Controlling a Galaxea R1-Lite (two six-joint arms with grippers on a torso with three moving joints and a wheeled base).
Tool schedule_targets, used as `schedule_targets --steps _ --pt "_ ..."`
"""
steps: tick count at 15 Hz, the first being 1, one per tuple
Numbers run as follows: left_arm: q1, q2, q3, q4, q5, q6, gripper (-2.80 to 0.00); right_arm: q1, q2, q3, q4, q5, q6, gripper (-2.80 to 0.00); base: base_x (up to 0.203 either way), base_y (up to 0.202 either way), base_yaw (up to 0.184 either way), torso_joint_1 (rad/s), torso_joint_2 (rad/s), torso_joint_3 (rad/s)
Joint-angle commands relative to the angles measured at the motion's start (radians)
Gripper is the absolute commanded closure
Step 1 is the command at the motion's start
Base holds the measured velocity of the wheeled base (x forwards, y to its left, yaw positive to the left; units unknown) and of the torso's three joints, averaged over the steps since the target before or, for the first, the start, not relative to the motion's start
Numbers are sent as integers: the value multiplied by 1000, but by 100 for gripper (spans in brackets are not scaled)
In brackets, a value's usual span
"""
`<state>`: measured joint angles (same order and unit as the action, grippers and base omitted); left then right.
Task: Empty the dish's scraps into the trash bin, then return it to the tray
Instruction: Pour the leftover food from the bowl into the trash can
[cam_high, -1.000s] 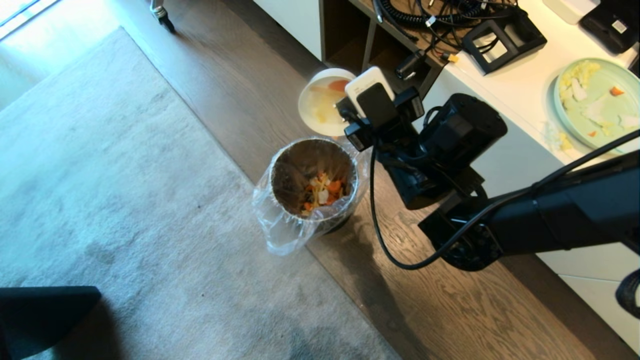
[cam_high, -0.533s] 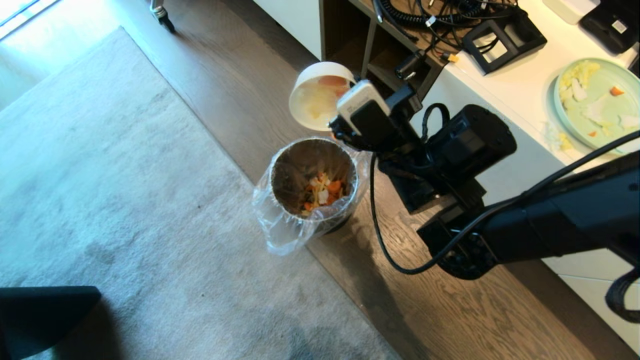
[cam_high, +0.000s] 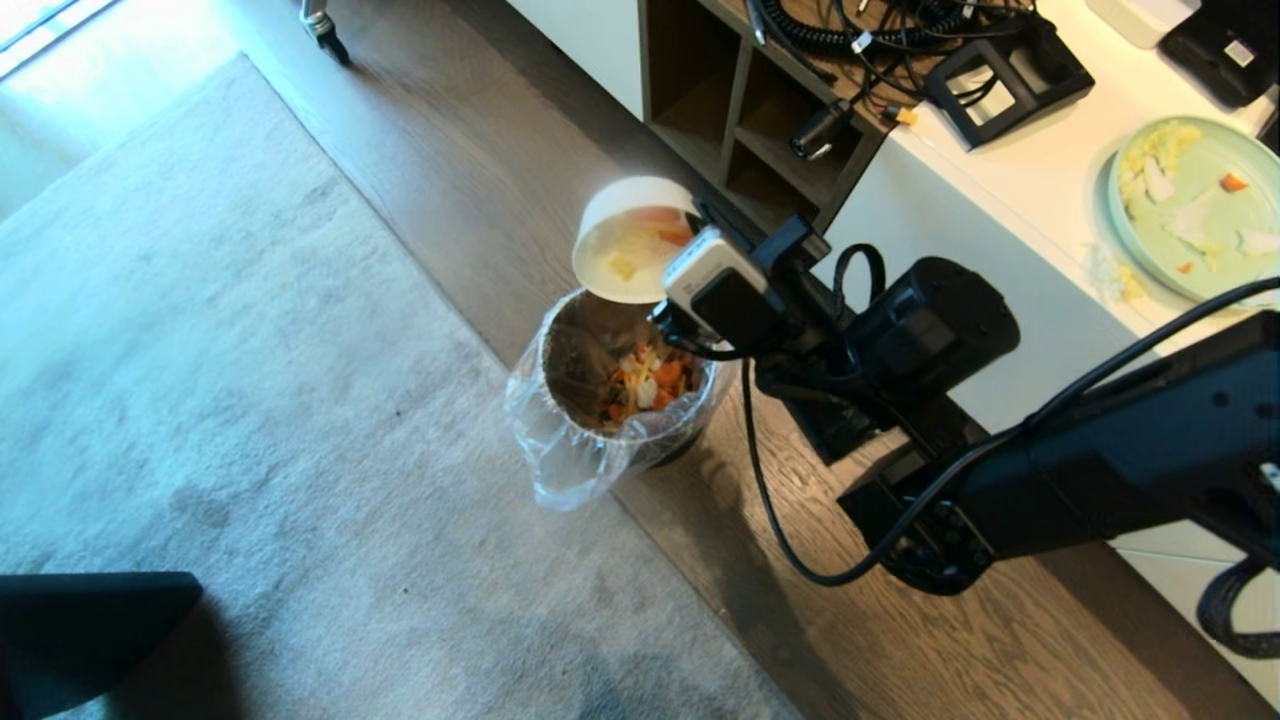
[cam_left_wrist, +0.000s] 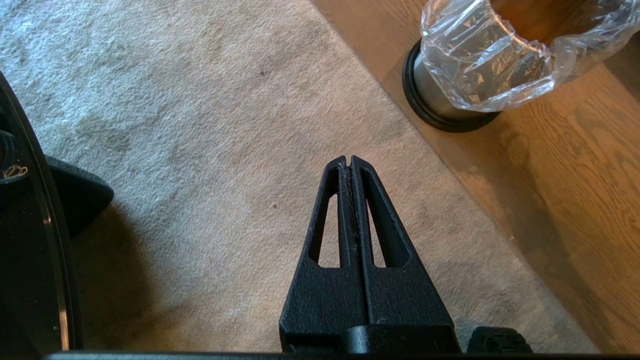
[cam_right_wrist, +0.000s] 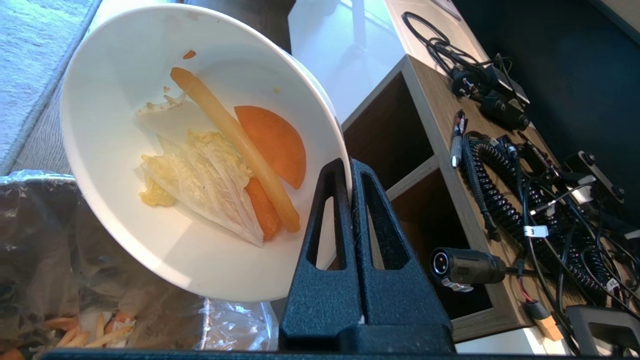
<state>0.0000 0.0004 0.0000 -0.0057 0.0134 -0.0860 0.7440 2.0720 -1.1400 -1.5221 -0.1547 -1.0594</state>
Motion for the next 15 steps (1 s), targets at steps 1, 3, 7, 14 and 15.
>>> schedule_targets --steps 1,3,7,14,15 --pt "0 0 0 0 0 -1 0 0 11 -6 -46 1 -7 0 0 0 0 0 0 0" --pt "0 0 0 0 0 0 0 -1 23 -41 -46 3 -7 0 0 0 0 0 0 0" --pt "0 0 0 0 0 -1 0 0 48 -115 -46 4 -4 0 0 0 0 0 0 0" --pt "0 0 0 0 0 0 0 -4 54 -158 -45 212 -5 0 0 0 0 0 0 0" --pt "0 0 0 0 0 -1 0 -5 54 -159 -46 241 -7 0 0 0 0 0 0 0"
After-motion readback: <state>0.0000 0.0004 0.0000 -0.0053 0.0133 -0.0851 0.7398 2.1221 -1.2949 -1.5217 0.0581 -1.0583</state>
